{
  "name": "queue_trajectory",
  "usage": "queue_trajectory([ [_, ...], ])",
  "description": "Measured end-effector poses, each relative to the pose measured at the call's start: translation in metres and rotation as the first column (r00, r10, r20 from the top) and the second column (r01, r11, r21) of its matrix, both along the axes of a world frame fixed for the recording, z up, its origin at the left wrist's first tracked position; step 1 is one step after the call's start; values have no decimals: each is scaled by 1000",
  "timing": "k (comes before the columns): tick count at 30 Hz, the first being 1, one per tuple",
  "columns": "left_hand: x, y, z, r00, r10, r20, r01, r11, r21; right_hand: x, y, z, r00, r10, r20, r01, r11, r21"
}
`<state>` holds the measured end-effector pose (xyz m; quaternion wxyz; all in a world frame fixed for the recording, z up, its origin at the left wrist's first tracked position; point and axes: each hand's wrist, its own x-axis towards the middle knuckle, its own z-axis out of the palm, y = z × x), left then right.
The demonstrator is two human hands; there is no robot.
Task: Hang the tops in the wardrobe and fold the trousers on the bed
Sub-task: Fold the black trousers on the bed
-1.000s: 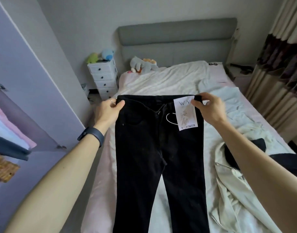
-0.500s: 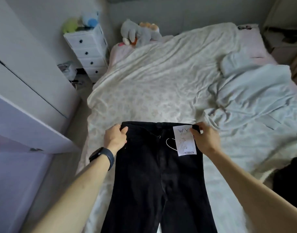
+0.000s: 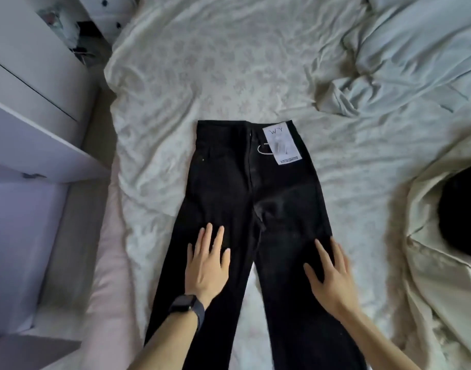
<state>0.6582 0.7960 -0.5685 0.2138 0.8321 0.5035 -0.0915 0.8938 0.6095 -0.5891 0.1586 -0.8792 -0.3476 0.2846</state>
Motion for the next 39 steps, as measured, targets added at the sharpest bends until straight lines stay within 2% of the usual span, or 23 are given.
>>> queue_trajectory([
  [3, -40, -74, -6, 1000, 20, 5, -21, 998, 56, -52, -93, -2, 996, -55, 76, 54, 998, 9],
  [5, -72, -134, -9, 1000, -8, -14, 9, 997, 75, -87, -156, 4, 993, -33, 111, 35, 999, -22],
  [8, -107, -207, -14, 999, -29, -38, 31, 998, 56, -122, -216, 10, 996, -92, 22, 92, 996, -17],
  [10, -118, -249, -18, 999, -34, -28, 35, 998, 44, -131, -236, 12, 978, -195, -78, 196, 981, 1],
  [13, -120, -305, -18, 999, -34, 2, 34, 999, 16, -128, -245, 19, 907, -372, -198, 388, 920, 49],
  [15, -119, -340, -18, 999, -32, 15, 32, 999, -21, -120, -247, 19, 844, -473, -251, 491, 871, 11],
  [18, -114, -386, -12, 997, -43, 69, 52, 989, -139, -114, -266, 17, 862, -447, -240, 416, 893, -169],
  [20, -104, -412, -9, 990, -54, 129, 75, 984, -165, -111, -282, 17, 864, -410, -293, 339, 903, -264],
  [24, -66, -449, -13, 972, 10, 237, 19, 993, -120, -98, -300, 21, 835, -346, -428, 261, 934, -245],
  [27, -40, -471, -16, 972, 61, 226, -37, 993, -112, -94, -300, 30, 739, -369, -563, 292, 929, -226],
  [30, -19, -498, -6, 956, 212, 203, -190, 974, -122, -90, -301, 46, 619, -394, -679, 323, 916, -237],
  [33, -6, -507, 4, 926, 331, 181, -319, 943, -94, -85, -300, 60, 552, -385, -739, 288, 920, -265],
  [36, 4, -506, 15, 898, 417, 143, -406, 909, -101, -82, -297, 72, 519, -349, -781, 238, 936, -260],
  [39, 14, -506, 21, 878, 460, 129, -448, 887, -114, -80, -291, 77, 526, -337, -781, 220, 941, -258],
])
